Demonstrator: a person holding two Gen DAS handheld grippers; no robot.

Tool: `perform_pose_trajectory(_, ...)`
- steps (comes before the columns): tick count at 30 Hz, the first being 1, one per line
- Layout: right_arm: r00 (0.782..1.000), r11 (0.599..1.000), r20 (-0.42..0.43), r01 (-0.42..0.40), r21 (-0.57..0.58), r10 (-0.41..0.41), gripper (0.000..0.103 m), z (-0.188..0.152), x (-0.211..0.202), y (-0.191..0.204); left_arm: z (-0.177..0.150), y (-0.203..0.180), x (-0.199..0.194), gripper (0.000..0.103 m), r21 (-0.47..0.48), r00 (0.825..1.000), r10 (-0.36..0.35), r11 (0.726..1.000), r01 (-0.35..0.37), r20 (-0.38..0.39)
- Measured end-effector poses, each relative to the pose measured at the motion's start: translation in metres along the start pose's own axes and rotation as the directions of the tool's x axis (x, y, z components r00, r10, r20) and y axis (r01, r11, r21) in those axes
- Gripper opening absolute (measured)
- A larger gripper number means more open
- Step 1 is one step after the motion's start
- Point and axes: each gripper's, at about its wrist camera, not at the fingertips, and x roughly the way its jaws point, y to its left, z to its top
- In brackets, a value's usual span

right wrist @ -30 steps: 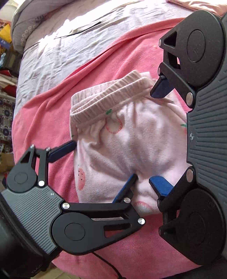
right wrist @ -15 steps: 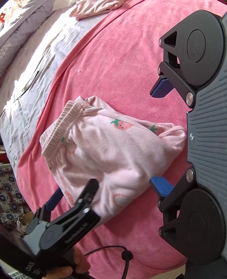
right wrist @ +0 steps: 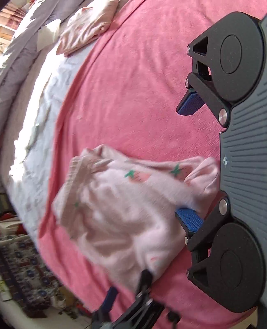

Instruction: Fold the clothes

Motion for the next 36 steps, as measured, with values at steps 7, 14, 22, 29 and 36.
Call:
perform_pose_trajectory(7,0.998,0.994,0.034,-0.056,0.095,0.053,0.078,0.007,-0.036,-0.015,-0.007,-0.003,-0.019,0.103,0.07,0.999,0.043,0.997,-0.045,0.026)
perform_pose_trajectory(14,0.953,0.962,0.213,-0.245,0.122,0.216,0.056,0.095,-0.031,0.033,-0.021,-0.008,-0.002,0.103,0.053,0.997,0.075,0.996,-0.074,0.001)
perform_pose_trajectory(22,0.953,0.999,0.304,-0.007,0.048,-0.008,0.061,0.161,0.05,0.084,-0.036,-0.019,-0.002,0.103,0.105,0.991,0.128,0.986,-0.13,0.025)
perform_pose_trajectory(29,0.956,0.994,0.292,-0.068,0.083,0.041,0.076,0.126,0.006,0.06,-0.042,-0.021,-0.017,0.103,0.096,0.989,0.147,0.984,-0.149,0.026)
perform_pose_trajectory(36,0.987,0.999,0.158,-0.023,0.027,0.019,0.085,0.061,-0.008,0.062,-0.035,-0.012,-0.057,0.103,0.064,0.977,0.174,0.981,-0.183,0.121)
